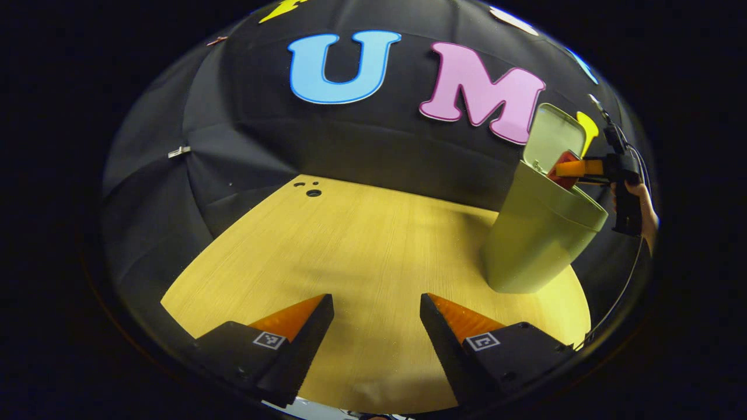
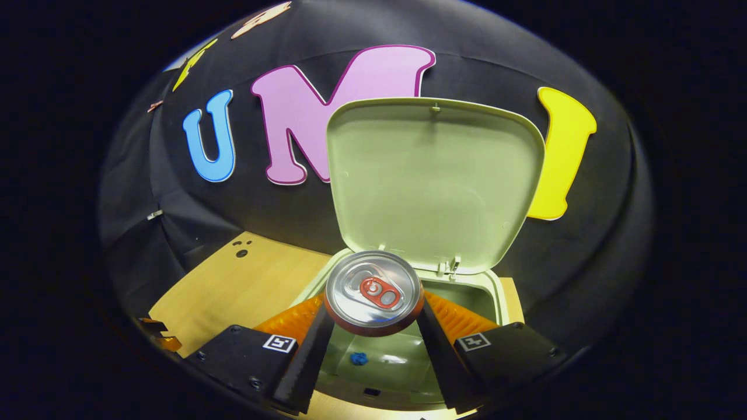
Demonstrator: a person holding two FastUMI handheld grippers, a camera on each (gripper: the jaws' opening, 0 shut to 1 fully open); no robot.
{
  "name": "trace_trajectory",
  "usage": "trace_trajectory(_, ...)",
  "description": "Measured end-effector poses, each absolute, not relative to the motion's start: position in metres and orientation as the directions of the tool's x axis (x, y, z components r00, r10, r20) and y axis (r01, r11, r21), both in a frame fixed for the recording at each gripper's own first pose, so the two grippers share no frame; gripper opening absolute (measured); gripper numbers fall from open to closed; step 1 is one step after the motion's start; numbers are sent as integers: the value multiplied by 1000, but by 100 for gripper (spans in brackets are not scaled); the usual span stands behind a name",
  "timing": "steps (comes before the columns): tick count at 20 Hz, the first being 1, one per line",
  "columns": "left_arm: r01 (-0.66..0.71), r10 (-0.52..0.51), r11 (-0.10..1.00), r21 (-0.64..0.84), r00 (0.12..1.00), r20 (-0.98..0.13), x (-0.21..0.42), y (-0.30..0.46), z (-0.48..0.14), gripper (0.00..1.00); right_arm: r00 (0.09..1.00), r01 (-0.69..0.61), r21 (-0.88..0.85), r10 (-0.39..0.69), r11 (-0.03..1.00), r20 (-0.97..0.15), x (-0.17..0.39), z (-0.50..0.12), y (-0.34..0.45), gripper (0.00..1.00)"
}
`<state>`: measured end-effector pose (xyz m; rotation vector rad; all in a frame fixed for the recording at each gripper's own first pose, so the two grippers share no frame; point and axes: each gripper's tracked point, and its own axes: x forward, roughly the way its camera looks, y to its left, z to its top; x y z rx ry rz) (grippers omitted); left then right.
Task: Press the lid of the desktop garbage bin to open it, pick up the crumpled paper on the desktop and throw it into the bin, then pick up the pop can on the desktop and drop it into the bin, and finally close the garbage bin lid.
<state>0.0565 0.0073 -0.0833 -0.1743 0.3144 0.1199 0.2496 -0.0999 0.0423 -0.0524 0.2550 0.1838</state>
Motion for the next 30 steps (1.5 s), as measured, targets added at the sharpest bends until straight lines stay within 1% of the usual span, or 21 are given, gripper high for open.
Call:
trace_trajectory(1, -137, 86, 980, -144, 945, -314, 54, 8, -83, 96, 954, -178, -25, 166, 984, -250, 249, 45, -99, 93)
trace_trajectory(2, -135, 87, 981, -140, 948, -307, 53, 9, -80, 96, 957, -178, -15, 170, 984, -234, 247, 51, -96, 95)
trace_trajectory(3, -136, 89, 981, -139, 950, -300, 49, 11, -79, 96, 961, -177, -11, 170, 984, -216, 245, 58, -94, 100)
trace_trajectory(7, -136, 79, 976, -169, 949, -306, 39, 17, -85, 96, 973, -175, -16, 171, 984, -152, 231, 92, -88, 100)
trace_trajectory(10, -144, 87, 975, -167, 947, -309, 32, 28, -87, 96, 978, -183, -2, 181, 983, -104, 223, 130, -83, 100)
trace_trajectory(14, -170, 109, 967, -192, 950, -291, 25, 44, -87, 96, 987, -159, -20, 158, 987, -11, 226, 192, -87, 100)
trace_trajectory(19, -219, 150, 949, -227, 946, -287, 7, 60, -96, 96, 989, -128, -48, 131, 991, 63, 235, 250, -99, 99)
trace_trajectory(21, -242, 167, 942, -231, 939, -302, -2, 65, -106, 96, 989, -121, -41, 124, 992, 82, 244, 262, -98, 97)
trace_trajectory(23, -268, 185, 934, -238, 930, -318, -10, 69, -114, 96, 991, -109, -54, 113, 993, 74, 255, 266, -101, 97)
trace_trajectory(26, -297, 204, 917, -265, 923, -327, -13, 72, -119, 96, 992, -78, -81, 85, 994, 91, 274, 269, -106, 98)
trace_trajectory(30, -322, 226, 900, -295, 922, -316, -11, 70, -115, 96, 997, -60, -103, 65, 993, 49, 295, 251, -108, 97)
